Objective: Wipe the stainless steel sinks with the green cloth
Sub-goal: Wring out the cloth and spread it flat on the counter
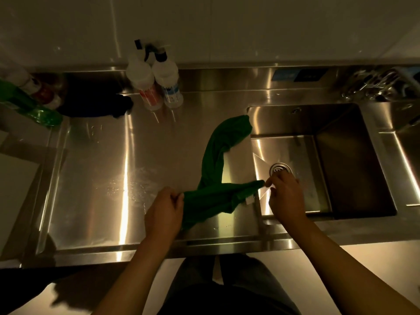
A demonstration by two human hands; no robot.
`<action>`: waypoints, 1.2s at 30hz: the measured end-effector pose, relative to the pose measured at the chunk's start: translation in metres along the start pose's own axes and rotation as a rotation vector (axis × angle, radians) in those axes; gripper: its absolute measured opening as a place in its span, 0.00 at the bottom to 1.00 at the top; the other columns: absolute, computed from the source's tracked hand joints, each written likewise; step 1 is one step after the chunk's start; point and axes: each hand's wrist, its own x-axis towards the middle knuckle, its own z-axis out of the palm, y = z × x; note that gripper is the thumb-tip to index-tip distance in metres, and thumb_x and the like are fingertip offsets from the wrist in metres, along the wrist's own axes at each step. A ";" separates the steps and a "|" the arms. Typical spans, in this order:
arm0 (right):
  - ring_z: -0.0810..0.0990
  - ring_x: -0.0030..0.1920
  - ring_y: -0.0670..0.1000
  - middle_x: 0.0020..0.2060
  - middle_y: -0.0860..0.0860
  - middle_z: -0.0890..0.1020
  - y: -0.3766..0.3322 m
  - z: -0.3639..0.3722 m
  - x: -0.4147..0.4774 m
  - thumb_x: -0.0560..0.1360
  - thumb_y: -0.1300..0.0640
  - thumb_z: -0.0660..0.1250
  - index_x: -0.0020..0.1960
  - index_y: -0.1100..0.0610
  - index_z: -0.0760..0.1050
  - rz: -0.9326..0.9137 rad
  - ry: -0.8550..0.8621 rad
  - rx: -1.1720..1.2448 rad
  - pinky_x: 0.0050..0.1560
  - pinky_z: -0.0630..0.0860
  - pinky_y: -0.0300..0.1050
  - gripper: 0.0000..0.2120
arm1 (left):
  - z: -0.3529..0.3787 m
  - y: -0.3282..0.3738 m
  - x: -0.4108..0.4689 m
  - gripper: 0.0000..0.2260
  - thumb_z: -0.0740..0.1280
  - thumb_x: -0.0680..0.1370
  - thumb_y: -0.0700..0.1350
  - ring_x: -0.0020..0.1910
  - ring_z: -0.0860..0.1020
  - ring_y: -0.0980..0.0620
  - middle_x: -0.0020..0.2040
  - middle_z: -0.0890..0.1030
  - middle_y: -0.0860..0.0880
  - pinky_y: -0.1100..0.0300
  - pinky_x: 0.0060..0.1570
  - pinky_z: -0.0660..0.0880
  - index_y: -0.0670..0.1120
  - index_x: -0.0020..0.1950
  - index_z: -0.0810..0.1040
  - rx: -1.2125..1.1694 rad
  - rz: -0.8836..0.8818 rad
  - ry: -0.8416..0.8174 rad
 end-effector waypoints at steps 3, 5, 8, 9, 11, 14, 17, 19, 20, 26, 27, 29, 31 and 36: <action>0.79 0.60 0.59 0.58 0.54 0.80 0.003 -0.001 0.000 0.66 0.70 0.75 0.51 0.53 0.82 0.058 0.002 0.052 0.60 0.77 0.60 0.17 | -0.002 0.001 0.006 0.06 0.67 0.82 0.46 0.44 0.77 0.52 0.54 0.76 0.55 0.53 0.41 0.77 0.56 0.54 0.72 0.001 0.144 0.089; 0.78 0.57 0.55 0.56 0.52 0.80 -0.005 0.002 -0.006 0.70 0.63 0.76 0.55 0.53 0.82 -0.066 -0.052 0.139 0.59 0.78 0.55 0.15 | 0.003 -0.004 0.009 0.05 0.70 0.80 0.46 0.45 0.77 0.51 0.55 0.75 0.54 0.54 0.42 0.77 0.55 0.53 0.75 0.051 0.271 -0.009; 0.75 0.59 0.53 0.61 0.51 0.77 -0.026 0.012 -0.016 0.72 0.57 0.75 0.66 0.51 0.77 -0.266 -0.225 0.170 0.59 0.76 0.49 0.23 | 0.022 -0.010 0.002 0.11 0.73 0.77 0.54 0.54 0.79 0.50 0.56 0.77 0.53 0.57 0.45 0.74 0.55 0.59 0.81 0.250 0.354 -0.318; 0.74 0.60 0.53 0.64 0.51 0.76 -0.032 0.016 -0.017 0.72 0.56 0.74 0.69 0.51 0.75 -0.313 -0.283 0.146 0.61 0.75 0.49 0.25 | 0.029 -0.013 -0.002 0.16 0.74 0.76 0.55 0.58 0.78 0.49 0.59 0.77 0.52 0.57 0.48 0.74 0.54 0.63 0.80 0.332 0.367 -0.382; 0.73 0.63 0.53 0.66 0.51 0.75 -0.041 0.026 -0.020 0.75 0.55 0.71 0.73 0.50 0.73 -0.355 -0.375 0.070 0.62 0.74 0.49 0.26 | 0.041 -0.019 -0.009 0.21 0.74 0.76 0.53 0.62 0.75 0.48 0.63 0.76 0.50 0.55 0.53 0.75 0.52 0.68 0.78 0.419 0.381 -0.411; 0.77 0.61 0.54 0.62 0.51 0.79 -0.042 0.033 -0.023 0.79 0.56 0.67 0.71 0.50 0.75 -0.347 -0.411 0.017 0.61 0.74 0.50 0.21 | 0.049 -0.026 -0.018 0.15 0.70 0.78 0.44 0.59 0.78 0.47 0.60 0.78 0.49 0.56 0.47 0.72 0.51 0.64 0.80 0.426 0.389 -0.387; 0.81 0.53 0.54 0.52 0.50 0.83 -0.032 0.027 -0.029 0.76 0.56 0.69 0.58 0.50 0.82 -0.379 -0.356 0.007 0.53 0.75 0.50 0.11 | 0.050 -0.029 -0.027 0.10 0.68 0.79 0.45 0.54 0.80 0.49 0.55 0.79 0.51 0.59 0.42 0.66 0.53 0.60 0.81 0.370 0.397 -0.407; 0.80 0.49 0.54 0.46 0.50 0.82 -0.020 0.023 -0.037 0.74 0.55 0.69 0.51 0.51 0.84 -0.369 -0.375 -0.011 0.48 0.74 0.49 0.08 | 0.049 -0.031 -0.032 0.09 0.69 0.79 0.48 0.52 0.80 0.49 0.53 0.79 0.52 0.60 0.42 0.66 0.54 0.58 0.81 0.319 0.421 -0.437; 0.78 0.48 0.54 0.46 0.50 0.80 -0.013 0.021 -0.042 0.73 0.53 0.68 0.50 0.51 0.84 -0.356 -0.407 -0.030 0.47 0.74 0.48 0.09 | 0.047 -0.032 -0.033 0.09 0.69 0.79 0.49 0.52 0.80 0.49 0.53 0.79 0.52 0.60 0.43 0.68 0.54 0.59 0.82 0.298 0.435 -0.438; 0.69 0.46 0.46 0.43 0.45 0.70 0.009 0.013 -0.071 0.67 0.48 0.68 0.36 0.47 0.77 -0.323 -0.610 0.019 0.47 0.70 0.45 0.04 | 0.035 -0.024 -0.027 0.09 0.68 0.81 0.54 0.51 0.76 0.56 0.53 0.77 0.54 0.62 0.44 0.70 0.53 0.56 0.83 0.192 0.441 -0.364; 0.69 0.46 0.46 0.42 0.44 0.70 0.008 0.011 -0.073 0.67 0.48 0.68 0.34 0.46 0.74 -0.326 -0.653 0.044 0.47 0.69 0.44 0.05 | 0.032 -0.021 -0.023 0.08 0.68 0.82 0.52 0.51 0.77 0.55 0.53 0.78 0.53 0.62 0.44 0.70 0.52 0.56 0.84 0.181 0.435 -0.345; 0.70 0.46 0.45 0.42 0.43 0.70 0.006 0.009 -0.077 0.68 0.45 0.67 0.34 0.44 0.70 -0.347 -0.701 0.072 0.50 0.69 0.44 0.07 | 0.027 -0.013 -0.011 0.07 0.68 0.82 0.49 0.51 0.78 0.53 0.54 0.79 0.52 0.61 0.44 0.71 0.50 0.55 0.84 0.161 0.418 -0.303; 0.70 0.48 0.45 0.44 0.43 0.70 0.003 0.006 -0.076 0.70 0.43 0.67 0.38 0.44 0.75 -0.332 -0.676 0.109 0.52 0.72 0.47 0.06 | 0.024 -0.001 0.006 0.06 0.68 0.82 0.47 0.50 0.78 0.51 0.54 0.79 0.50 0.58 0.45 0.73 0.48 0.56 0.84 0.138 0.391 -0.252; 0.75 0.50 0.48 0.48 0.48 0.75 -0.017 0.001 -0.037 0.76 0.50 0.67 0.51 0.52 0.83 -0.195 -0.458 0.199 0.53 0.75 0.51 0.08 | 0.027 0.043 0.067 0.09 0.67 0.83 0.47 0.52 0.79 0.43 0.56 0.79 0.44 0.53 0.50 0.76 0.45 0.57 0.83 0.076 0.302 -0.130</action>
